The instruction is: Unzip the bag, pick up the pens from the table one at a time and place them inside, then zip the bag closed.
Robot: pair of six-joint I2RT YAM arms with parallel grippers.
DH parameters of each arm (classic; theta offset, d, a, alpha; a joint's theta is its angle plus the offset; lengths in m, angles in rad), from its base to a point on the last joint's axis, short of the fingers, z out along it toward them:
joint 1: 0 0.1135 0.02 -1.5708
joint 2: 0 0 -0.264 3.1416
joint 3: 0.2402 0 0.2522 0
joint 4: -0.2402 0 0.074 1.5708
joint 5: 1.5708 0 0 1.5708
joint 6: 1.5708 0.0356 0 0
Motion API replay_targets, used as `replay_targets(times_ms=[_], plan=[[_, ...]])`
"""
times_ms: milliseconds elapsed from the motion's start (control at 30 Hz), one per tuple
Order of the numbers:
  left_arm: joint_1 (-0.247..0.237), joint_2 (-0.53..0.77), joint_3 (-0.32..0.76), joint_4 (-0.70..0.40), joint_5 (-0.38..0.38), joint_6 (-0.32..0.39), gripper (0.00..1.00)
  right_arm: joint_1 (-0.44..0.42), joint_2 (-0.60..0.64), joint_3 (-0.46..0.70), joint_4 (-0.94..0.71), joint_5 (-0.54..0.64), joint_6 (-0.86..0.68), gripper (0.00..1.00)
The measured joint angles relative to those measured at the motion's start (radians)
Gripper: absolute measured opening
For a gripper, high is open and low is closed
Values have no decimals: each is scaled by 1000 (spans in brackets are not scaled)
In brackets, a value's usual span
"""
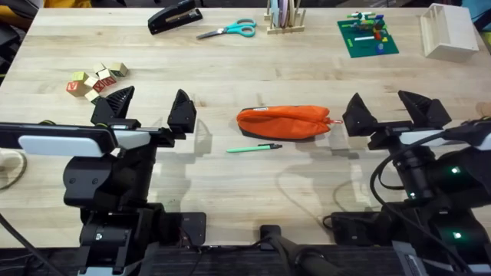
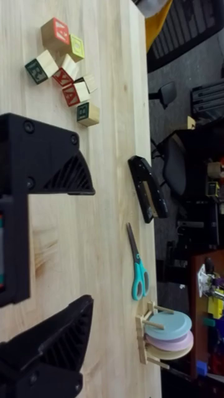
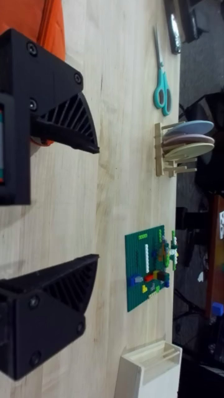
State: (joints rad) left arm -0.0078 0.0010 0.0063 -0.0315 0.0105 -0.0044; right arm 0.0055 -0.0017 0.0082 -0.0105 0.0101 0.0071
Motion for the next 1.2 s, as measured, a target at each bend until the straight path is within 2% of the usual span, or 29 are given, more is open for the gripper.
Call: replay_targets(times_ms=[67, 467, 600, 700, 733, 833, 967, 1067, 1100, 1200], plan=[[0, 0, 0, -41, 0, 0, 995, 0, 0, 0, -2, 0, 0, 996], [0, 1, 0, -38, 3, 1, 993, 0, 0, 0, -4, 13, 0, 997], [0, 1, 1, -38, 27, 5, 993, 0, 0, 3, -8, 14, 0, 996], [0, 1, 13, -43, 45, 8, 993, 0, 0, 39, -79, 20, 0, 996], [0, 1, 46, -44, 51, 9, 992, 0, 7, 116, -213, 27, 0, 996], [0, 14, 96, -43, 57, 12, 993, 0, 33, 219, -319, 27, 0, 996], [0, 97, 178, -51, 80, 13, 993, 0, 104, 373, -410, 27, 0, 996], [0, 205, 264, -91, 112, 13, 993, 0, 177, 489, -460, 27, 0, 996], [0, 327, 364, -127, 148, 13, 993, 0, 255, 594, -512, 27, 0, 997], [0, 451, 482, -162, 179, 14, 993, 0, 339, 698, -556, 27, 0, 997]])
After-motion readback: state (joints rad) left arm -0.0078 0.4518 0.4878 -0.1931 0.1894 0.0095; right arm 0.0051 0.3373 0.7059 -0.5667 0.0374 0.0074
